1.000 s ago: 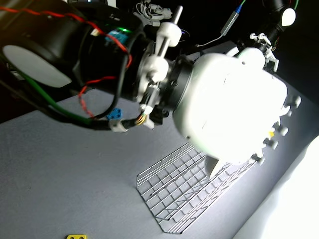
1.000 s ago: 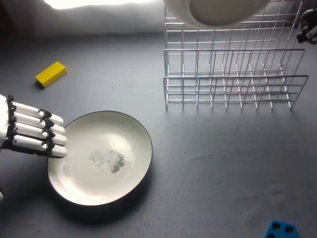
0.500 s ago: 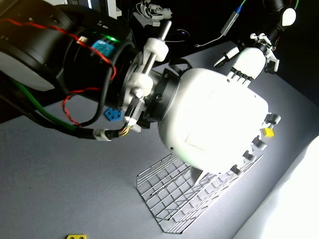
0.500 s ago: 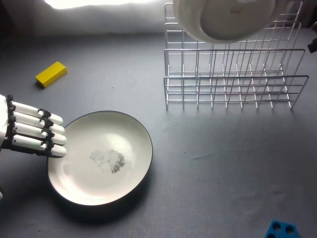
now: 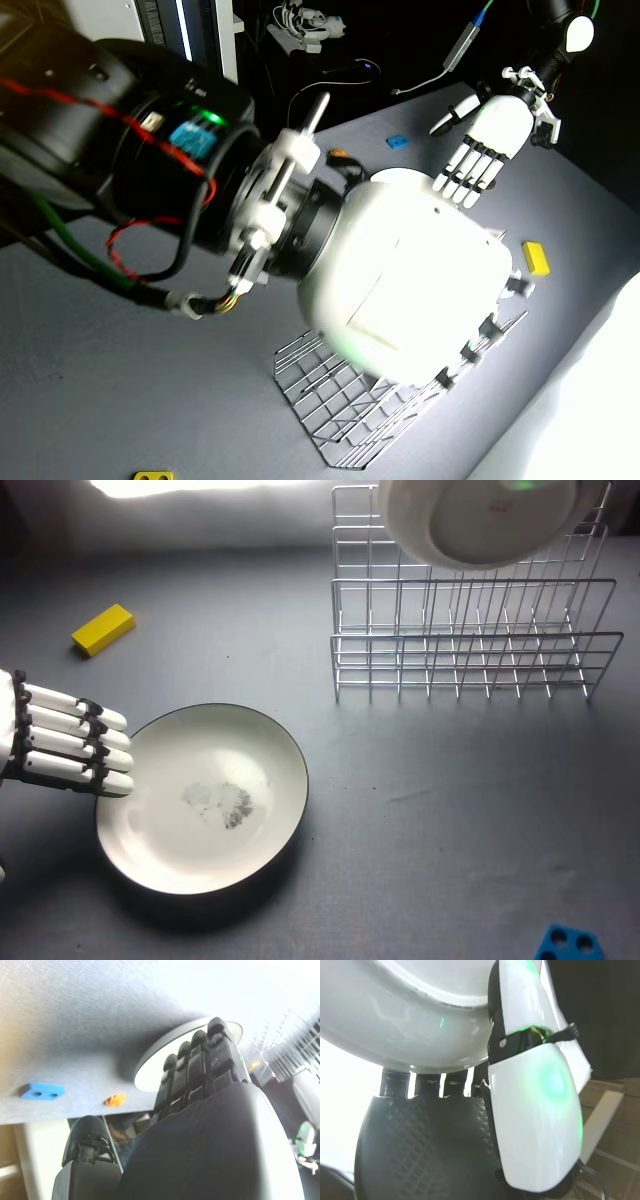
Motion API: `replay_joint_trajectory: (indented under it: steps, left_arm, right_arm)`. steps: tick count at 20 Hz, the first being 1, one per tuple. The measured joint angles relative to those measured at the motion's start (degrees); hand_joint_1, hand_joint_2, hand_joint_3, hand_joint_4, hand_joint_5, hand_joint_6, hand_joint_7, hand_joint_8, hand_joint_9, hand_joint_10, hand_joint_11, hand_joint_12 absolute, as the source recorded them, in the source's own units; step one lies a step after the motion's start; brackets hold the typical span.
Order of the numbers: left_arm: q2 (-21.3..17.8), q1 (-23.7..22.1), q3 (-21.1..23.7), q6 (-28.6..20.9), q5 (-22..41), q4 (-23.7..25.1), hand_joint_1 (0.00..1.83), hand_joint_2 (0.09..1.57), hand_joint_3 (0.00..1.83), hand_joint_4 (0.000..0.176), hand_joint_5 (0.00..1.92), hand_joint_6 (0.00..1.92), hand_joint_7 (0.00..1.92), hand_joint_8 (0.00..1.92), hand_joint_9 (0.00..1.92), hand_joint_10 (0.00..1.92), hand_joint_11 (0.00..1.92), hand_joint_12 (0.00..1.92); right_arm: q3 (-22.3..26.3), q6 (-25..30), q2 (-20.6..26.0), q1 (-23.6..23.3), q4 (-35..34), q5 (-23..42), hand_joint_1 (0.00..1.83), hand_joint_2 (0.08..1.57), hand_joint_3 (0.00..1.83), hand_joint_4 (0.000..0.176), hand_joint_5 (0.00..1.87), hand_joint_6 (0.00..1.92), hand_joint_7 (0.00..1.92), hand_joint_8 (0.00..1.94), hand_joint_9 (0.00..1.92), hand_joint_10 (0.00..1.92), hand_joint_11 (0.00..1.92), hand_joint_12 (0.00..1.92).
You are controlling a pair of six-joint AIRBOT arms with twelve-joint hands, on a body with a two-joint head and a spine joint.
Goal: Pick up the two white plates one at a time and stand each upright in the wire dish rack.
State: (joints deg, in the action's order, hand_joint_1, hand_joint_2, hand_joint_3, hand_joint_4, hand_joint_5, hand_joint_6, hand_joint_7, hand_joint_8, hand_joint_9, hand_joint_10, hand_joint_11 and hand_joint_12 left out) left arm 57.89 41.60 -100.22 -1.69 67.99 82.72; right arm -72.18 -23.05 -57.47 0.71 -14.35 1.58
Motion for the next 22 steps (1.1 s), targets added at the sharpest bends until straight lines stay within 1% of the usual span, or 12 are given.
replay_joint_trajectory:
  steps: [1,2,3,7,8,11,14,18,19,20,21,22]
  left_arm:
    - [0.00,0.00,0.00,0.02,0.02,0.00,0.00,1.17,0.00,0.000,0.06,0.01,0.05,0.01,0.04,0.01,0.04,0.03]
    - [0.00,0.00,0.00,0.02,0.02,0.00,0.00,1.17,0.00,0.000,0.03,0.00,0.02,0.00,0.01,0.00,0.02,0.02]
    - [0.00,0.00,0.00,0.00,0.02,0.00,0.00,1.17,0.00,0.000,0.05,0.01,0.04,0.01,0.03,0.01,0.04,0.03]
    - [0.07,0.00,-0.11,0.02,0.09,-0.02,0.00,1.18,0.00,0.000,0.03,0.00,0.03,0.00,0.02,0.00,0.03,0.03]
    - [0.07,0.00,-0.11,0.02,0.09,0.00,0.00,1.18,0.00,0.000,0.05,0.01,0.05,0.01,0.04,0.01,0.05,0.04]
    - [0.11,0.00,-0.11,0.04,0.09,-0.04,0.00,1.18,0.00,0.000,0.03,0.00,0.03,0.00,0.02,0.00,0.01,0.02]
    - [0.13,0.00,-0.11,0.04,0.11,-0.02,0.00,1.17,0.00,0.000,0.04,0.00,0.04,0.00,0.04,0.01,0.03,0.04]
    - [0.13,0.00,-0.11,0.02,0.11,-0.04,0.00,1.17,0.00,0.000,0.03,0.00,0.03,0.00,0.03,0.00,0.03,0.04]
    - [0.13,0.00,-0.11,0.02,0.11,-0.04,0.00,1.17,0.00,0.000,0.03,0.00,0.03,0.00,0.02,0.00,0.02,0.04]
    - [0.13,0.00,-0.13,0.04,0.13,-0.02,0.00,1.18,0.00,0.000,0.03,0.00,0.04,0.00,0.03,0.00,0.03,0.04]
    - [0.20,0.00,-0.35,0.02,0.26,0.00,0.00,1.17,0.00,0.000,0.04,0.00,0.04,0.00,0.03,0.00,0.03,0.05]
    - [0.24,0.00,-0.39,0.07,0.11,0.00,0.00,1.17,0.00,0.000,0.04,0.00,0.04,0.01,0.03,0.00,0.03,0.05]
  right_arm:
    - [-0.31,0.04,-0.13,0.76,-0.02,0.26,1.38,1.11,0.00,0.000,0.92,1.08,1.02,0.86,0.93,1.14,0.89,1.13]
    - [-0.50,0.09,-0.26,1.09,-0.02,0.24,1.38,1.10,0.00,0.000,0.93,1.06,1.04,0.84,0.94,1.12,0.91,1.13]
    - [-0.87,0.09,-0.55,1.44,0.00,-0.22,1.38,1.10,0.00,0.000,0.94,1.05,1.04,0.83,0.94,1.11,0.91,1.13]
    - [-2.64,0.63,-1.38,2.67,-0.04,0.20,1.38,1.11,0.00,0.000,0.92,1.07,1.02,0.85,0.94,1.14,0.89,1.13]
    - [-2.80,0.72,-1.46,2.99,-0.02,0.17,1.37,1.12,0.00,0.000,0.90,1.10,0.99,0.89,0.92,1.17,0.87,1.15]
    - [-2.89,0.74,-1.53,3.72,-0.02,-0.07,1.38,1.11,0.00,0.000,0.91,1.09,1.01,0.88,0.92,1.15,0.88,1.15]
    - [-2.93,1.27,-1.60,4.31,-0.02,0.57,1.38,1.11,0.00,0.000,0.92,1.08,1.03,0.86,0.92,1.14,0.88,1.14]
    - [-3.45,2.14,-1.62,5.46,-0.02,1.14,1.37,1.13,0.00,0.000,0.88,1.14,0.97,0.92,0.89,1.22,0.84,1.18]
    - [-3.74,2.62,-1.73,5.81,-0.04,1.33,1.37,1.14,0.00,0.000,0.84,1.17,0.95,0.95,0.88,1.24,0.81,1.19]
    - [-4.28,2.73,-1.97,6.36,-0.02,1.55,1.36,1.16,0.00,0.000,0.81,1.23,0.92,1.03,0.83,1.30,0.74,1.22]
    - [-4.57,2.78,-2.08,6.43,0.04,1.38,1.36,1.17,0.00,0.000,0.78,1.27,0.90,1.05,0.81,1.32,0.71,1.24]
    - [-4.83,2.91,-2.19,6.99,-0.04,1.68,1.36,1.17,0.00,0.000,0.79,1.25,0.91,1.05,0.81,1.32,0.70,1.25]
